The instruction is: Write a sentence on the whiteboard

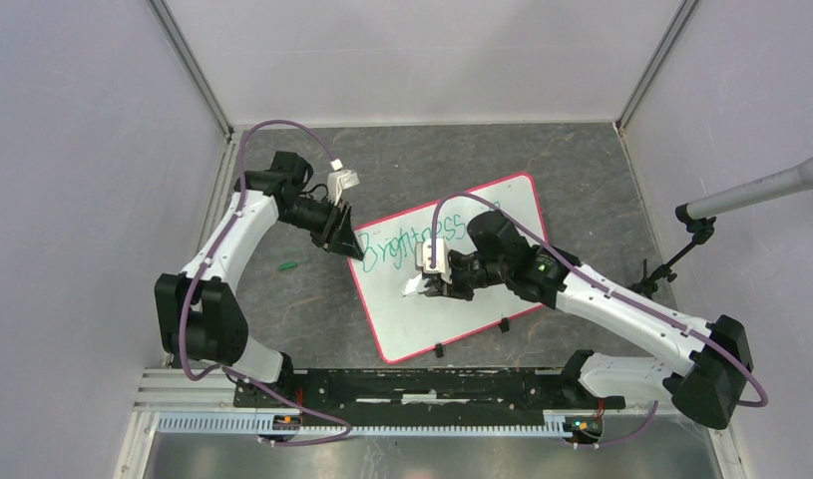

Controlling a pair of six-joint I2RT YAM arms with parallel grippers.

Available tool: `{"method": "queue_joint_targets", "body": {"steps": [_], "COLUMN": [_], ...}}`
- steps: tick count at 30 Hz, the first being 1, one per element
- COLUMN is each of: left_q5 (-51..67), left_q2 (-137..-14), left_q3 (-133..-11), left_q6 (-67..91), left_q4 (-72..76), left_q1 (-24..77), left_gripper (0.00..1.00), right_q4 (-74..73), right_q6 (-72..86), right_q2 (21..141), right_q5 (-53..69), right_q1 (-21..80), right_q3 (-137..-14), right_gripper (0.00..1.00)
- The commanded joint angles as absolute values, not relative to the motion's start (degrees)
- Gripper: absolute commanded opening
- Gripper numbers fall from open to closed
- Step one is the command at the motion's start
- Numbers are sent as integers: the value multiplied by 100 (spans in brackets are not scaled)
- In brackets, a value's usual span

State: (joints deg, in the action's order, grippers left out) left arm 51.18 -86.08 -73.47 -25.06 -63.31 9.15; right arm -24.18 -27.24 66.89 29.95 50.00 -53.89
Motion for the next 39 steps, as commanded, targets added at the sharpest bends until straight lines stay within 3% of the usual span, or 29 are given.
{"method": "queue_joint_targets", "body": {"steps": [1, 24, 33, 39], "left_q5": [5312, 5170, 5133, 5123], "left_q2": [-8584, -8613, -8623, -8599], "left_q3": [-7321, -7286, -7273, -7262], "left_q6": [-2538, -2474, -2474, -2496], "left_q4": [-6251, -6179, -6179, -6182], "left_q1": [958, 962, 966, 964], "left_gripper": [52, 14, 3, 2], "right_q4": [-2032, -1634, -1463, -1394], "right_q6": [-2552, -2754, -2767, -2738], "right_q2": [6543, 7134, 7268, 7367], "right_q5": [3050, 899, 634, 637], "right_q1": [5118, 6620, 6801, 6869], "right_q3": [-5393, -5406, -5309, -5336], "right_gripper": [0, 0, 0, 0]}}
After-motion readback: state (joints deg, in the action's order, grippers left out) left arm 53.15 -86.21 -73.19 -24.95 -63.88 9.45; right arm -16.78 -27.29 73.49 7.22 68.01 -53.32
